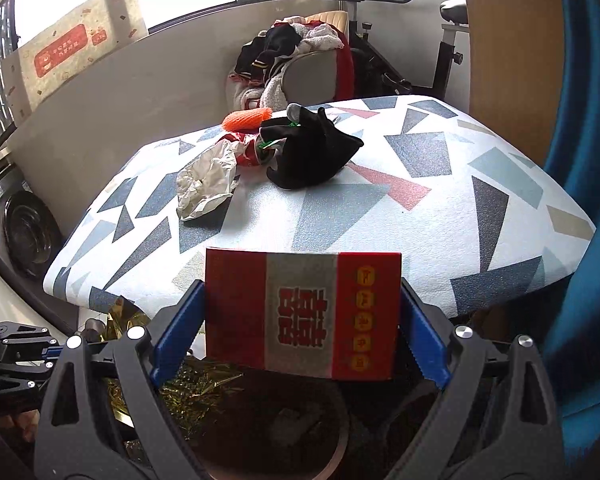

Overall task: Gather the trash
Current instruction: 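Carry the gold foil into the brown bin and open the left gripper while the right holds the red box, then lower the red box into the brown bin and open the right gripper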

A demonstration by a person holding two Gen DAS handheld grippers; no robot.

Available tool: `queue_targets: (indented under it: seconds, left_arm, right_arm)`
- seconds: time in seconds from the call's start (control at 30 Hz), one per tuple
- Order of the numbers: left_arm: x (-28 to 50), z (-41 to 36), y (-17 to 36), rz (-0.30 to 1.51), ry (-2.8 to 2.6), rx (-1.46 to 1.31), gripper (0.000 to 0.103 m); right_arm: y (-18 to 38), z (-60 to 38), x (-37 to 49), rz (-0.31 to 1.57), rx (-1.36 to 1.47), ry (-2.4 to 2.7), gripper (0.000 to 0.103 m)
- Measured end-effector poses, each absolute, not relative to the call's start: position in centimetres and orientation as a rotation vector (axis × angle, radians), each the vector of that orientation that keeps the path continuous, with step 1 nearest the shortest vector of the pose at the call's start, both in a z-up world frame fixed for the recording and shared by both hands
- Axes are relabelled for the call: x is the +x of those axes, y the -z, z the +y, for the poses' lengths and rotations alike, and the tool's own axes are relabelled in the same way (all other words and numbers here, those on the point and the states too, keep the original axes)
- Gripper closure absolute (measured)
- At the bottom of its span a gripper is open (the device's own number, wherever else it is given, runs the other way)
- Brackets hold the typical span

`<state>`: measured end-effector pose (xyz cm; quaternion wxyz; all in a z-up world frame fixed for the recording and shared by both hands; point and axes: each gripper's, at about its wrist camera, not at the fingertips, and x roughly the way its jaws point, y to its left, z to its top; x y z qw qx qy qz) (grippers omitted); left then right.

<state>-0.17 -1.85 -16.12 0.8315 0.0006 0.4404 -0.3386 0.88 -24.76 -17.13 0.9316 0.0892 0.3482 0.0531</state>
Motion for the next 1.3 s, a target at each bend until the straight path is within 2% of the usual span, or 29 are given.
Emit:
queue_targets:
  seconds: [0.03, 0.17, 0.3, 0.43, 0.8, 1.17, 1.3]
  left_arm:
    - [-0.2, -1.7, 16.2, 0.919, 0.71, -0.007, 0.045]
    - [0.0, -0.3, 15.7, 0.861, 0.656, -0.034, 0.036]
    - [-0.1, 1.6, 15.3, 0.804, 0.546, -0.022, 0.019]
    - [-0.8, 3.1, 15.5, 0.752, 0.424, 0.034, 0.012]
    - [-1.9, 3.9, 16.3, 0.708, 0.33, 0.081, 0.009]
    - [-1.4, 4.4, 16.9, 0.738, 0.307, 0.049, 0.009]
    - [-1.4, 4.7, 17.0, 0.745, 0.298, 0.039, 0.009]
  right_arm:
    - [17.3, -24.6, 0.8, 0.716, 0.178, -0.112, 0.013]
    - [18.5, -23.3, 0.5, 0.745, 0.147, -0.139, 0.013]
    - [20.1, -21.6, -0.1, 0.779, 0.122, -0.176, 0.013]
    - [22.0, -20.2, -0.7, 0.813, 0.098, -0.217, 0.013]
    - [25.9, -17.6, -0.3, 0.957, 0.011, -0.278, 0.013]
    - [26.2, -17.7, -0.2, 0.977, 0.014, -0.273, 0.013]
    - [26.3, -17.7, -0.2, 0.984, 0.018, -0.276, 0.006]
